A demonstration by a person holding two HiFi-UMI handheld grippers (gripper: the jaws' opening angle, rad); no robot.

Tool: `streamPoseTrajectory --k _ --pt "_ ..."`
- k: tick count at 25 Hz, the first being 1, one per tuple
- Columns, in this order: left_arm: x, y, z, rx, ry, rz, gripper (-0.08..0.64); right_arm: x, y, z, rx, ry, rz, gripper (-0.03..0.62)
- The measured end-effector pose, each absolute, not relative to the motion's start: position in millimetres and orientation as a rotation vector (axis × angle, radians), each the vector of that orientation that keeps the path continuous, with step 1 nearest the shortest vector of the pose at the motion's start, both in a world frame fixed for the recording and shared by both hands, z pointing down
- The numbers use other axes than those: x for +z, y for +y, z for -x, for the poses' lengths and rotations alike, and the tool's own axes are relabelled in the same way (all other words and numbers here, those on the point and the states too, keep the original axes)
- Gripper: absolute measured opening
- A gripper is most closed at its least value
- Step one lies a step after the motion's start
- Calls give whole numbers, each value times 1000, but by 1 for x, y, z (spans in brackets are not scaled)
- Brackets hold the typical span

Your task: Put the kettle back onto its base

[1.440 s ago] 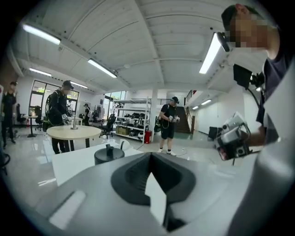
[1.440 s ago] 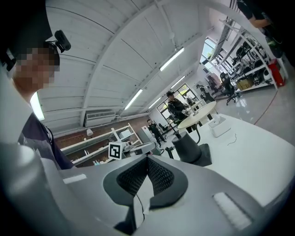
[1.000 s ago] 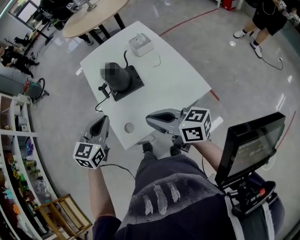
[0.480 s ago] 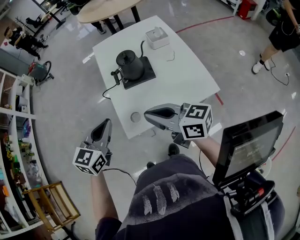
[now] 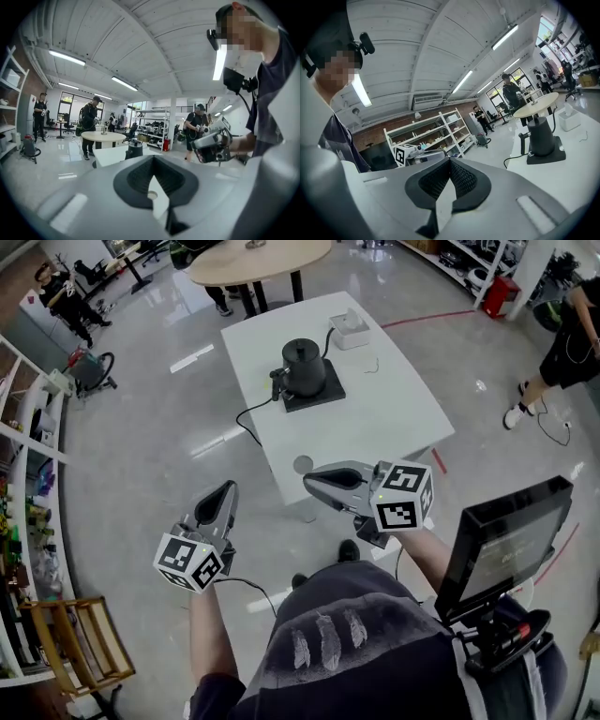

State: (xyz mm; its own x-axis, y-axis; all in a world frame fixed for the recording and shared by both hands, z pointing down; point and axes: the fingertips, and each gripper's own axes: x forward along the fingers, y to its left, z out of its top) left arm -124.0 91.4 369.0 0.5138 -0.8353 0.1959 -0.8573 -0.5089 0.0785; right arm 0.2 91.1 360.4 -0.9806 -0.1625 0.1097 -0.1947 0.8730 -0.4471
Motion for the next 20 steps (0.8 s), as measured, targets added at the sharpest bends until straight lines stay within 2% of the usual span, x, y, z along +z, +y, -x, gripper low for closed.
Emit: streamPoseTrajectory --k 10,20 --pt "364 161 191 59 -1408 -2579 2 357 158 98 521 -2869 -263 2" --pt "389 166 204 55 -1476 -2573 2 386 153 123 430 -2870 -154 2"
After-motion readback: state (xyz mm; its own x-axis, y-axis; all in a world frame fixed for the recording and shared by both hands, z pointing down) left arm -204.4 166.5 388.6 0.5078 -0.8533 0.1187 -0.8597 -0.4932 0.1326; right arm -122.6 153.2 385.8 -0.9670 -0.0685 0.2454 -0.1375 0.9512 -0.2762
